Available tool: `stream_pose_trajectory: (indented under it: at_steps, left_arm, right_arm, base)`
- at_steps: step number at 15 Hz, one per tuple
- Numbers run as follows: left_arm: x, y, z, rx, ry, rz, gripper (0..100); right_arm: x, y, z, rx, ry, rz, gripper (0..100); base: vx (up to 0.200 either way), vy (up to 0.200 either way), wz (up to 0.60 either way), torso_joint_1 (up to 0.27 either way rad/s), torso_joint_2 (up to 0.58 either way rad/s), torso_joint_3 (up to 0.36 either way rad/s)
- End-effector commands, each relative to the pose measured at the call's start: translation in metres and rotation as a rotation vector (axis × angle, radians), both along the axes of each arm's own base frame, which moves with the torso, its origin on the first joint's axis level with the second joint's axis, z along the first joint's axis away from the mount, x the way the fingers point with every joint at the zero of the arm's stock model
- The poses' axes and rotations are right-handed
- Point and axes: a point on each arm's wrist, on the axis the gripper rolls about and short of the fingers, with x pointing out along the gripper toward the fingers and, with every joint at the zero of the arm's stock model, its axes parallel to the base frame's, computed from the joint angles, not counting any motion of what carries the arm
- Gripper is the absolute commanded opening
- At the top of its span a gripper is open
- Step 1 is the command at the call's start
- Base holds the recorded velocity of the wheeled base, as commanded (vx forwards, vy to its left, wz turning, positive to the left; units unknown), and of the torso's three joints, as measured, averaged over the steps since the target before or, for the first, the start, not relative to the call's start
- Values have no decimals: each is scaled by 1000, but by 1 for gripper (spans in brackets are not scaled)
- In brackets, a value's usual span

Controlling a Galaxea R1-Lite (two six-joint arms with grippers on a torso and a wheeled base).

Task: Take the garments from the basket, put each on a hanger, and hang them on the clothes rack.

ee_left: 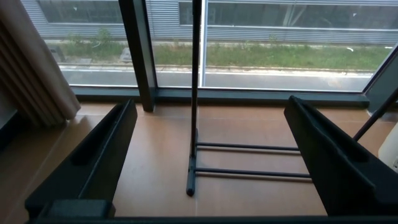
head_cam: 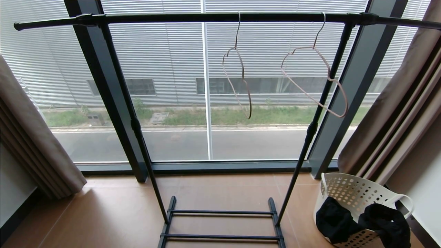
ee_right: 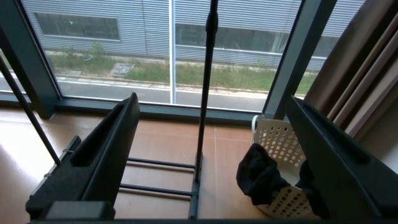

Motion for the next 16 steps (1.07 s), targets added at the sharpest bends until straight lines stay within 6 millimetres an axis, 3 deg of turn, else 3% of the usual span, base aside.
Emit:
stream_pose_trajectory:
  at_steps: [1,8,11,16]
  left_arm:
    - [0,0,0,0,1,1,100]
    - [0,0,0,0,1,1,100]
    - [0,0,0,-1,1,1,100]
    - [0,0,0,0,1,-1,100]
  right_arm:
    - [0,0,0,0,0,0,100]
    - [0,0,0,-2,0,2,100]
    - [0,0,0,-2,0,0,100]
    - [0,0,0,-3,0,0,100]
  base:
    - [0,0,0,-134,491,359]
    - [0,0,0,-90,463,373]
    - [0,0,0,-19,146,124]
    - [0,0,-600,2,22,18]
